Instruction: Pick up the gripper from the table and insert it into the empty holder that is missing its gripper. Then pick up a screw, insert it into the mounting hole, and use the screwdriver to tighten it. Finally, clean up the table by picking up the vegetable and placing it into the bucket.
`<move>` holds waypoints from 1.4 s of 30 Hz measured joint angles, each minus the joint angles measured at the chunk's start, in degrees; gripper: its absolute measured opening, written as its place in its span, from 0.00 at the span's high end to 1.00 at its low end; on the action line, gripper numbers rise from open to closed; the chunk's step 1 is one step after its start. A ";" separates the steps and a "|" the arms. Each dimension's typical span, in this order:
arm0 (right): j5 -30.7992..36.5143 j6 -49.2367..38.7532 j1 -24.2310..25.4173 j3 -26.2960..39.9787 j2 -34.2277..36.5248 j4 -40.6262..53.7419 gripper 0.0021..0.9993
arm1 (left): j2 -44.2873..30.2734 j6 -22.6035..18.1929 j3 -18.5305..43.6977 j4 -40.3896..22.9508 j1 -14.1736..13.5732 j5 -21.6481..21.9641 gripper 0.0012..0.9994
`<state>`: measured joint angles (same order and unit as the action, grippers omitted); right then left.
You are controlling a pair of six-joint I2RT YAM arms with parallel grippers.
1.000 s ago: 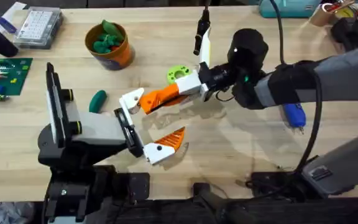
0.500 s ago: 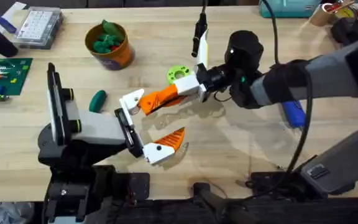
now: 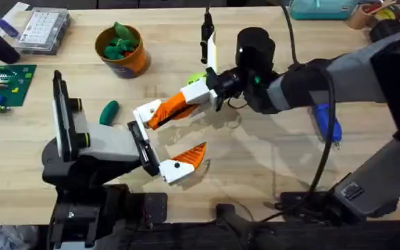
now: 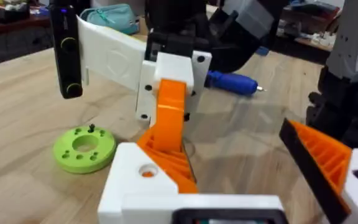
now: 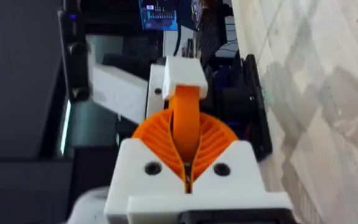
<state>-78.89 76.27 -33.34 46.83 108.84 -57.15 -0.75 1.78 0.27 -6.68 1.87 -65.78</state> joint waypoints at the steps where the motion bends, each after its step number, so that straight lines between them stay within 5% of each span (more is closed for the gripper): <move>1: -0.02 -0.13 0.02 0.07 -0.02 0.52 0.98 | 0.00 0.04 0.00 -0.02 0.00 -0.02 0.01; 24: 5.25 -0.86 -0.67 -0.01 -0.76 1.23 0.98 | 0.00 0.77 0.00 0.11 0.37 1.11 0.01; 34: 19.39 1.94 -3.48 -12.66 -7.75 -8.61 0.98 | 0.00 0.89 0.04 -0.39 0.28 -1.13 0.01; 42: 27.65 3.22 -5.70 -13.79 -8.37 -9.31 0.98 | -0.44 1.73 0.00 -0.22 0.81 0.02 0.01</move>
<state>-51.24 79.49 -39.05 33.04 100.47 -66.46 -1.19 3.51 0.27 -6.90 2.68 -65.76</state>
